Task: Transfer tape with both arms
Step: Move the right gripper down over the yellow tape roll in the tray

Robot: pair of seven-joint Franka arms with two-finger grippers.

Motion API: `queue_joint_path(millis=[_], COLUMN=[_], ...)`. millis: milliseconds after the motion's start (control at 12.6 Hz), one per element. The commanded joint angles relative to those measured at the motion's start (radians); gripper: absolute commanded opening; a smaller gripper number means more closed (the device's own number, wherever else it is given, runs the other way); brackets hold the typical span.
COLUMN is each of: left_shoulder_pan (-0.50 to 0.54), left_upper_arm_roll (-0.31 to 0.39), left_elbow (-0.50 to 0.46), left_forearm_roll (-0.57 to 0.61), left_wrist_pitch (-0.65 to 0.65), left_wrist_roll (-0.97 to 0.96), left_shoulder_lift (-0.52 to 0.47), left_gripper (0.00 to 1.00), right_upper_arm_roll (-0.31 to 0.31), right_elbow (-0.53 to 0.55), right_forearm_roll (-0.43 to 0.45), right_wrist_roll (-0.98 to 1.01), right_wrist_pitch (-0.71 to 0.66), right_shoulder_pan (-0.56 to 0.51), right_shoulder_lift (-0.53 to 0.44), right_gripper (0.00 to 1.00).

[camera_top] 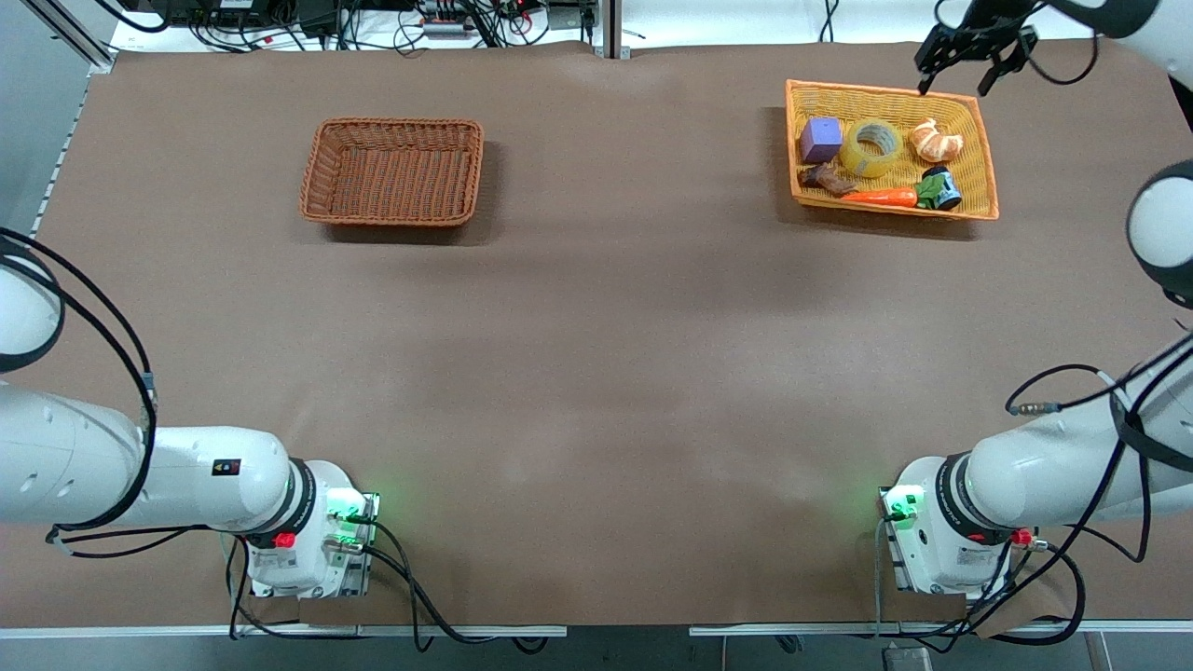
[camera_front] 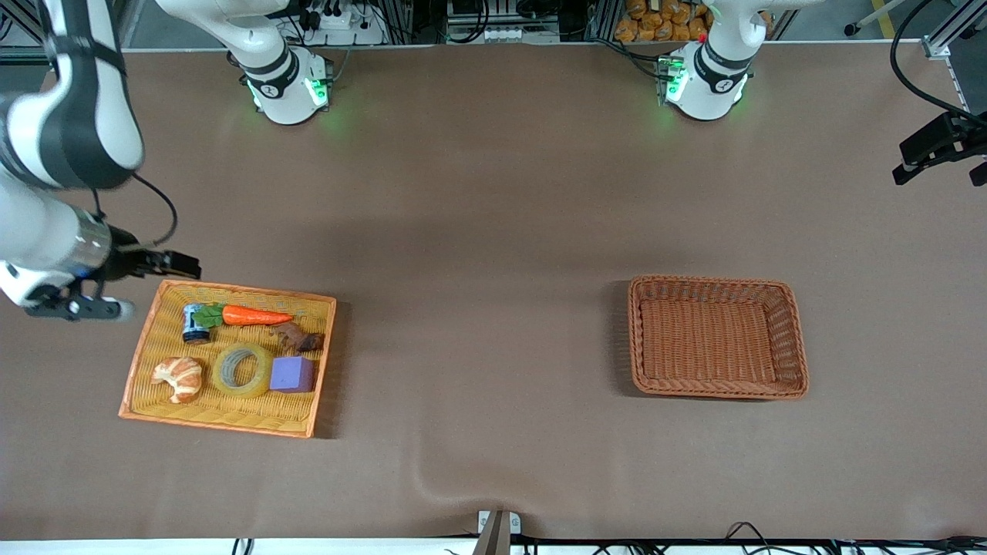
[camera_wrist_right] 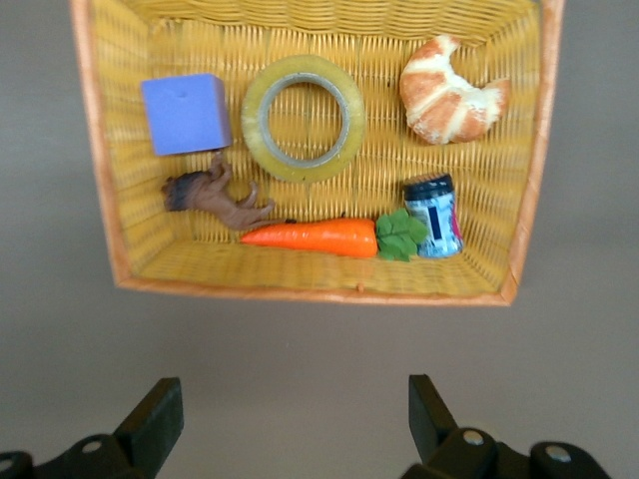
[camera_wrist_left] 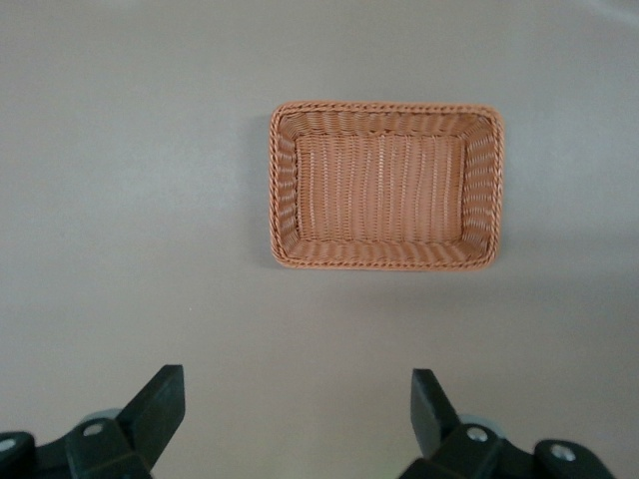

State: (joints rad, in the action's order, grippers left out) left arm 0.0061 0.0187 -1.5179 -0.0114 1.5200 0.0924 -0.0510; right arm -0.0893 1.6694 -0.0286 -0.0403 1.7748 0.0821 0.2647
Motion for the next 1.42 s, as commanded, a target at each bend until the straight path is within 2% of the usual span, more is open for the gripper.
queue_joint_path(millis=[0, 237, 554, 1028, 1107, 1266, 1345], left_shoulder_pan=[-0.011, -0.006, 0.000, -0.005, -0.002, 0.002, 0.002], left_upper_arm_roll=[0.007, 0.012, 0.010, 0.000, -0.002, 0.000, 0.006], left_elbow=[0.004, 0.007, 0.008, 0.008, 0.008, 0.008, 0.010], left_forearm_roll=[0.007, 0.008, 0.002, -0.005, -0.005, -0.024, -0.024], left_wrist_pitch=[-0.018, -0.070, -0.072, -0.077, -0.104, -0.126, -0.135], left_wrist_roll=[0.049, 0.049, 0.044, 0.040, 0.041, 0.047, 0.047], left_shoulder_lift=[0.003, -0.006, -0.004, -0.006, -0.007, -0.010, -0.016], left_gripper=[1.00, 1.00, 1.00, 1.00, 1.00, 1.00, 1.00], right_upper_arm_roll=[-0.001, -0.003, -0.003, -0.003, -0.003, -0.003, -0.003], right_elbow=[-0.036, -0.062, -0.118, -0.116, -0.106, -0.106, -0.105], right_forearm_roll=[0.004, 0.004, 0.012, 0.051, 0.055, 0.056, 0.056], right_wrist_roll=[-0.007, -0.004, 0.002, 0.002, 0.002, 0.016, 0.043], right_wrist_pitch=[0.081, 0.246, 0.389, 0.509, 0.525, 0.526, 0.526], right_shoulder_pan=[-0.013, -0.062, -0.056, -0.036, -0.035, -0.036, -0.038], right_shoulder_lift=[0.123, 0.269, 0.415, 0.465, 0.465, 0.470, 0.470], right_gripper=[1.00, 1.00, 1.00, 0.98, 0.84, 0.35, 0.18])
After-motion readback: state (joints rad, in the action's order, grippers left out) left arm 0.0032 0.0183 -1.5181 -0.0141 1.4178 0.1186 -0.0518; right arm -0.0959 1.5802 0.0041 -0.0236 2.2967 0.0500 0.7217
